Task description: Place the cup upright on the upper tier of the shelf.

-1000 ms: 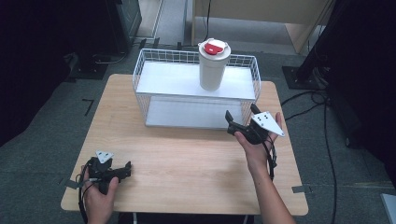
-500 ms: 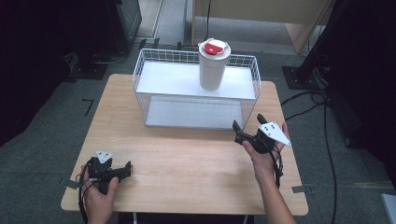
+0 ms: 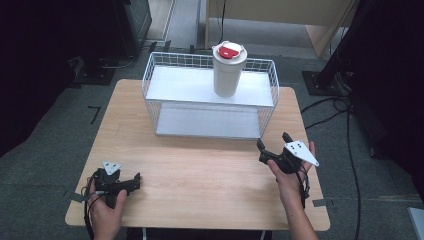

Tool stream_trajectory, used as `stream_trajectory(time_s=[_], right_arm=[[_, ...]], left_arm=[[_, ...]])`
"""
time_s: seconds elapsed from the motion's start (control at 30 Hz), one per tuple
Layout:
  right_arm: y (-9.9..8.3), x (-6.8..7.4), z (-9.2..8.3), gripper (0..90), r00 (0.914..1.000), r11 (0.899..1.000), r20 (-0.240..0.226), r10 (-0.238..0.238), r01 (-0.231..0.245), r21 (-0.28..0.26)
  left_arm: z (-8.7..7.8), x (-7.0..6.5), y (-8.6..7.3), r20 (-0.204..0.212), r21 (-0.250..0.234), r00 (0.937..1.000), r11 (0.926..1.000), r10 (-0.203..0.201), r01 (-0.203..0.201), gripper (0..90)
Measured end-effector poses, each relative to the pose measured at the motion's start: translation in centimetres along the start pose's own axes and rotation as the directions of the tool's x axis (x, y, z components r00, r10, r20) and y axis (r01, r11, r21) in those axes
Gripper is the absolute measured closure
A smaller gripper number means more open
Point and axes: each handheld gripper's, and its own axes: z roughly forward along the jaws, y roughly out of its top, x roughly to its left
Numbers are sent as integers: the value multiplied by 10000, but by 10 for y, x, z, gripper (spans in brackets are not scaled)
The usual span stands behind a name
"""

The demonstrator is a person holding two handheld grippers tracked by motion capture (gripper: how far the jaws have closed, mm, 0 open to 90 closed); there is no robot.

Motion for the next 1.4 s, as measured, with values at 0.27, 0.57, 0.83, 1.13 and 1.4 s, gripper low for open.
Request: stream_trajectory(time_s=[0.27,0.57,0.83,1.13,1.4], right_arm=[[-12,-9,-7,43,9999,9996,163,-14,10,297],[-27,-15,-16,43,9997,9974,247,16,-34,724],[-43,-27,-27,43,9988,9940,493,24,-78,1088],[-61,-45,-45,43,9955,9867,940,121,-271,1602],[-69,-59,-62,44,9927,9808,1202,100,-331,1920]], left_arm=[[0,0,0,0,-2,10000,10000,-1,1,0],[0,0,0,0,-2,10000,10000,-4,4,0],[0,0,0,3,-2,10000,10000,-2,2,0],[0,0,0,3,-4,10000,10000,-3,3,0],[0,0,0,4,-6,10000,10000,-5,5,0]])
